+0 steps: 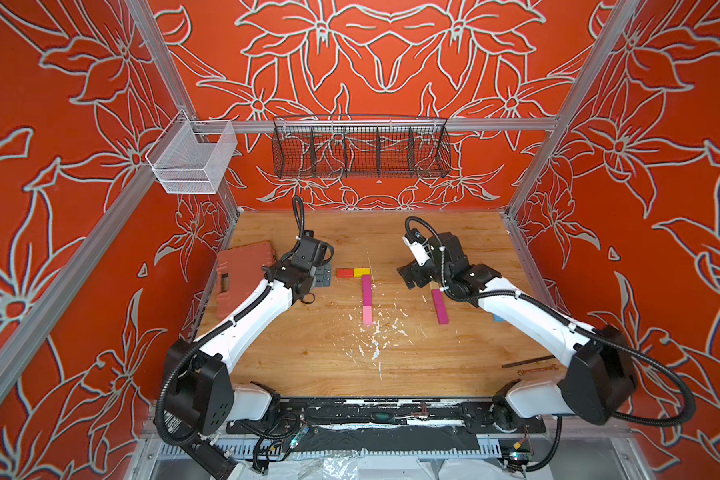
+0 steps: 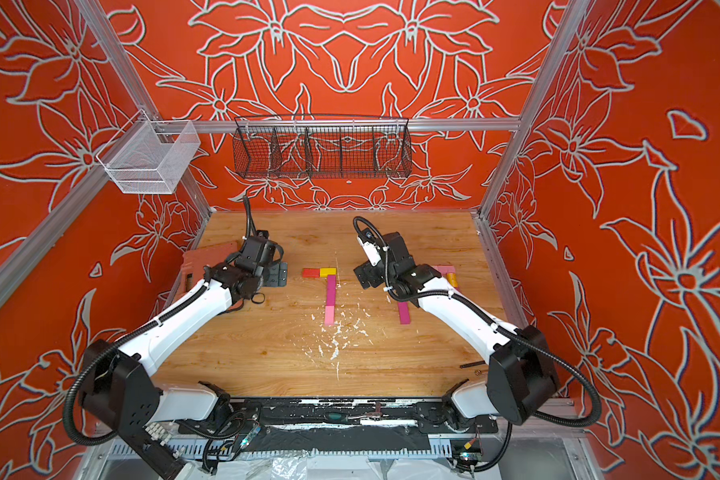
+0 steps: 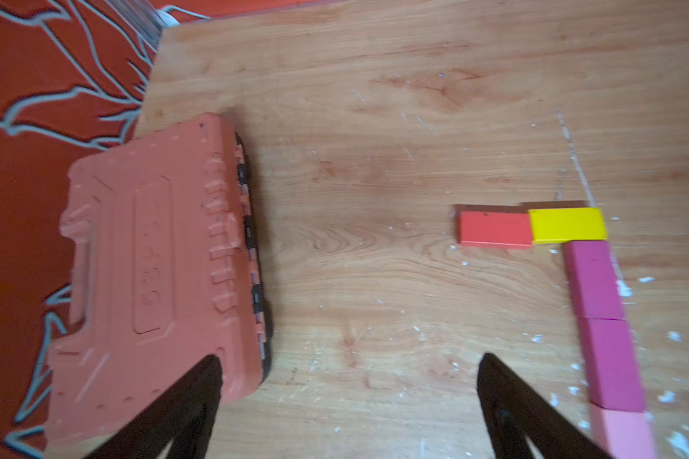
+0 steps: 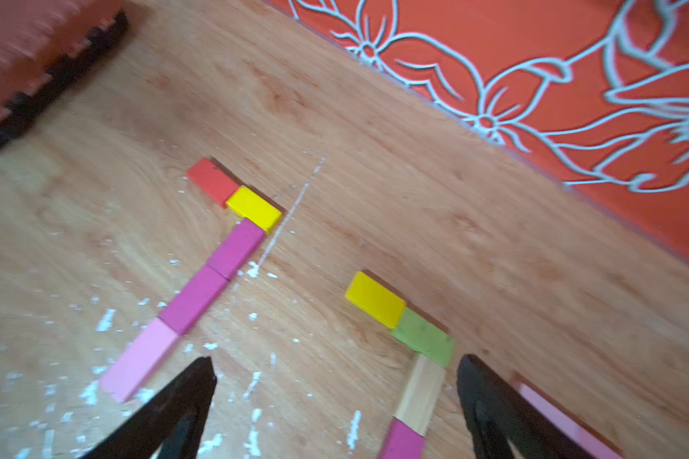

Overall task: Assemble the number 7 with building blocks
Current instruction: Reset both arms

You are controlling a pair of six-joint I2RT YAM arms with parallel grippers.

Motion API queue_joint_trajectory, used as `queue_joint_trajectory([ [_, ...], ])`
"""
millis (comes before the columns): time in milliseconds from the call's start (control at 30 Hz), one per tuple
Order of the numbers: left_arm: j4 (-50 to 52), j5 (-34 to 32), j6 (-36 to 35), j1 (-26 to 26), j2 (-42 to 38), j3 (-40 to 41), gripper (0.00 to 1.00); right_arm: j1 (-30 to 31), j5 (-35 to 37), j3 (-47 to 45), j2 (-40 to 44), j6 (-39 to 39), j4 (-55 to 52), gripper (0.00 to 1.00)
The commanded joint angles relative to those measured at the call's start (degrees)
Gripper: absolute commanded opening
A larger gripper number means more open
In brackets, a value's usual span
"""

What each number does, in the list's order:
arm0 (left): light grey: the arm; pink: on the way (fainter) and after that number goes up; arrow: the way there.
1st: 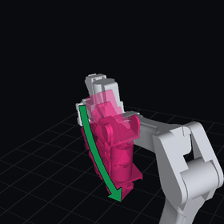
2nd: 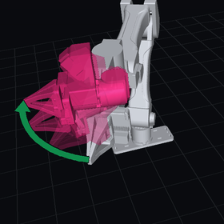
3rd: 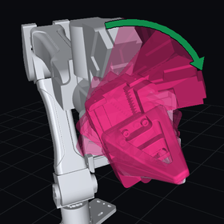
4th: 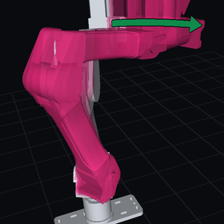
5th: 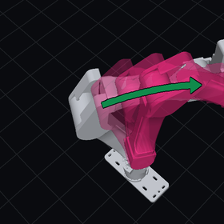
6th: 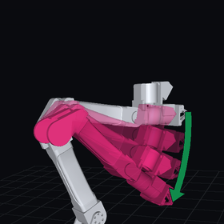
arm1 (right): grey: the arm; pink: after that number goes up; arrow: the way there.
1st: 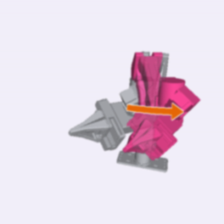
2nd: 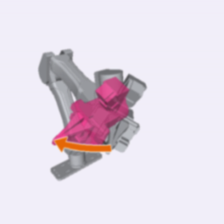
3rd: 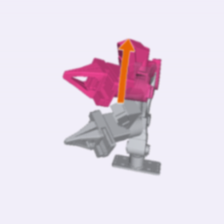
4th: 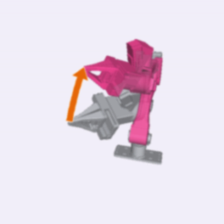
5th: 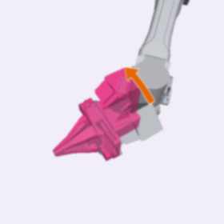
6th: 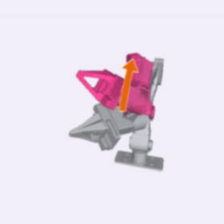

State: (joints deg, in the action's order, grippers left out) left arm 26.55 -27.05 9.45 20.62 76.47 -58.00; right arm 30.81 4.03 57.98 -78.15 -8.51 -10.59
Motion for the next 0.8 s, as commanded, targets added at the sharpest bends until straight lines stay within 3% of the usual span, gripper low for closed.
queue_joint_trajectory([
  [0, -13.19, -6.72, -6.59, -0.87, -1.23, 7.61, 0.97, -1.41, 9.37, -9.6, 4.38, -7.75, 13.62, 0.98],
  [233, -27.44, -1.1, -5.51, -8.71, -2.32, 20.2, 0.97, -12.96, 11.84, -21.48, 5.15, -1.4, 26.49, 0.98],
  [367, -38.06, 7.55, -5.39, -14.1, -4.06, 28.37, 0.98, -17.26, 10.45, -25.96, 2.68, 0.45, 36.26, 0.98],
  [500, -44.13, 9.66, -5.18, -15.68, -6.55, 32.09, 0.97, -18.71, 9.0, -24.7, 2.08, 2.38, 34.9, 0.98],
  [667, -44.21, 12.99, -7.2, -16.06, -6.3, 31.81, 0.97, -19.29, 9.67, -23.98, 4.34, 5.12, 26.42, 0.98],
  [767, -48.53, 15.49, -9.67, -16.06, -5.9, 33.69, 0.97, -19.25, 11.81, -28.49, 5.93, 5.4, 29.93, 0.98],
])
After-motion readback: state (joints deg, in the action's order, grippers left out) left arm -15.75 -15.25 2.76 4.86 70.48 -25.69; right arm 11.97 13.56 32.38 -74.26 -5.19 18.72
